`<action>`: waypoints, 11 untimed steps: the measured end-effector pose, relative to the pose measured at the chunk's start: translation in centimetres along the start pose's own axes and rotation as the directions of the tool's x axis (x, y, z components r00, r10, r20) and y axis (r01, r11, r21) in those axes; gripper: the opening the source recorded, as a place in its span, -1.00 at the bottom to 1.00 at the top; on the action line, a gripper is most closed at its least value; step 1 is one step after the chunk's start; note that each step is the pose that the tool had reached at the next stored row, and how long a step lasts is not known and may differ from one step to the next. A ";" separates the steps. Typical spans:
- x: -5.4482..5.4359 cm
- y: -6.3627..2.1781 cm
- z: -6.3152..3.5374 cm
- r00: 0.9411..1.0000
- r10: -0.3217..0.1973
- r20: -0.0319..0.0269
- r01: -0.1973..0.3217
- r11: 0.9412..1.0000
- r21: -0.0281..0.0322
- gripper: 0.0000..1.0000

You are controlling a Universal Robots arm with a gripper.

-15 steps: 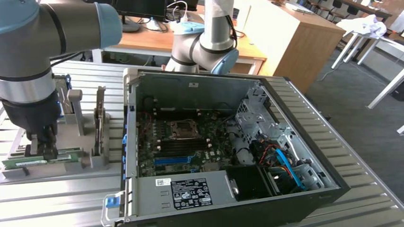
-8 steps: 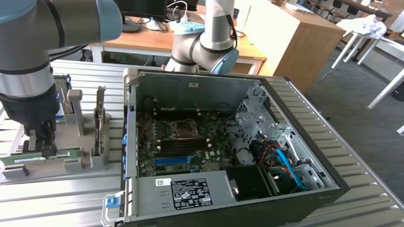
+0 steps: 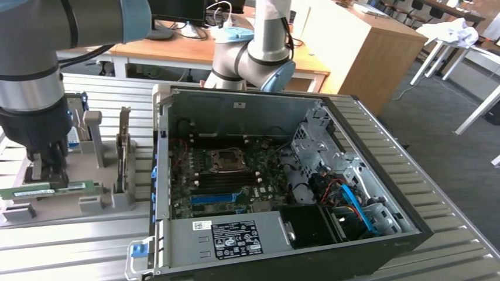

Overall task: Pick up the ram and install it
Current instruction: 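Pick up the ram and move it above insertion slot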

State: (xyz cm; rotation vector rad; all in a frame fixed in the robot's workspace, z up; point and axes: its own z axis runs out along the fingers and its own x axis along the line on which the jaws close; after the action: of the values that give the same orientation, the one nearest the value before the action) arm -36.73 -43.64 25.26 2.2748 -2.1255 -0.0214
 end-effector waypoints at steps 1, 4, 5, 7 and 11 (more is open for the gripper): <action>0.0 0.01 -0.16 1.000 0.000 0.000 0.000 1.000 0.000 -0.76; 0.0 0.01 -0.68 1.000 0.000 0.000 0.000 1.000 0.000 -0.76; 0.0 0.02 -0.84 1.000 0.000 0.000 0.000 1.000 0.000 -0.76; 0.0 0.03 -1.17 1.000 0.000 0.000 0.000 1.000 0.000 -0.76; 0.0 0.04 -1.88 1.000 0.000 0.000 0.000 1.000 0.000 -0.76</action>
State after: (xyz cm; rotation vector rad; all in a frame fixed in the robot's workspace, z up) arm -36.72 -43.64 27.15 2.2748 -2.1255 -0.0214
